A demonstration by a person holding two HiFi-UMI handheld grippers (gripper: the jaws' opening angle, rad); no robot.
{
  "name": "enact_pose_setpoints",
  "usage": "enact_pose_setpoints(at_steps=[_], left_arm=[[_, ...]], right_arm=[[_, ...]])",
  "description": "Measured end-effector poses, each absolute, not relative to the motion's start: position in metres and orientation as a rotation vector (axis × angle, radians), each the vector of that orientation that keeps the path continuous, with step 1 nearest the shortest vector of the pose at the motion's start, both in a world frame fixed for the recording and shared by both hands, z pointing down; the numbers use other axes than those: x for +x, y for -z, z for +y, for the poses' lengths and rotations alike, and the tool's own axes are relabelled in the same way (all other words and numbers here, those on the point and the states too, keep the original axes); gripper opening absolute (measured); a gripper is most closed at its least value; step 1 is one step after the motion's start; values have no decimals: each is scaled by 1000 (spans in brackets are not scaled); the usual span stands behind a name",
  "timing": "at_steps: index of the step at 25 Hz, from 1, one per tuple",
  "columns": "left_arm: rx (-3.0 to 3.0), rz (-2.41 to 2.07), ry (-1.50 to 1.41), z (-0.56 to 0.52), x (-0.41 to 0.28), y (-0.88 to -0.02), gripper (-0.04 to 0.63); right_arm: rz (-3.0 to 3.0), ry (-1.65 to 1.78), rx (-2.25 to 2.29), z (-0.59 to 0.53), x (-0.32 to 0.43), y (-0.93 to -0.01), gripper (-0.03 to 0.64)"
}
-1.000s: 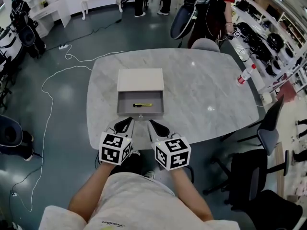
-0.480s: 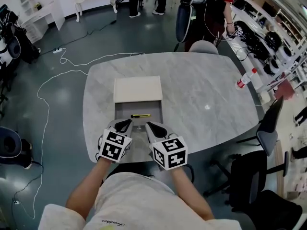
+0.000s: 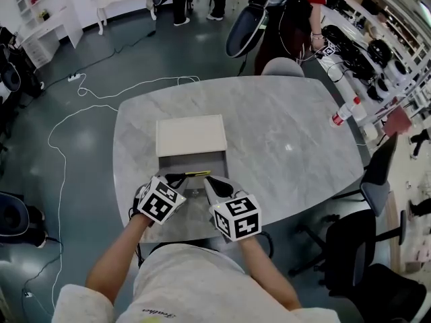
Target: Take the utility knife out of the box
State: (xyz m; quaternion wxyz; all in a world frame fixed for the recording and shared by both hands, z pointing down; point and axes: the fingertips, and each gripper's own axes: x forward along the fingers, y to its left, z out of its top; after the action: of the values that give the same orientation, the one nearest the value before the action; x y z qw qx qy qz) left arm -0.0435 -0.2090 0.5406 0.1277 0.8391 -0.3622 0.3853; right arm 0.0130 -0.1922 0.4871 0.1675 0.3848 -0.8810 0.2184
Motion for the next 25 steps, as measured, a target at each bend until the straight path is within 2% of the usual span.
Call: enact_pose_setpoints(at_steps=[12,25], left_arm=[[2526,-696,-1368,-224,-36,-570,20],[2526,-475,-1506,-237,-27,-601,21]], right_arm=[[-2452,-652,1108,-210,11,-498,5],[-2384,-693,1144,-222,21,-513,5]])
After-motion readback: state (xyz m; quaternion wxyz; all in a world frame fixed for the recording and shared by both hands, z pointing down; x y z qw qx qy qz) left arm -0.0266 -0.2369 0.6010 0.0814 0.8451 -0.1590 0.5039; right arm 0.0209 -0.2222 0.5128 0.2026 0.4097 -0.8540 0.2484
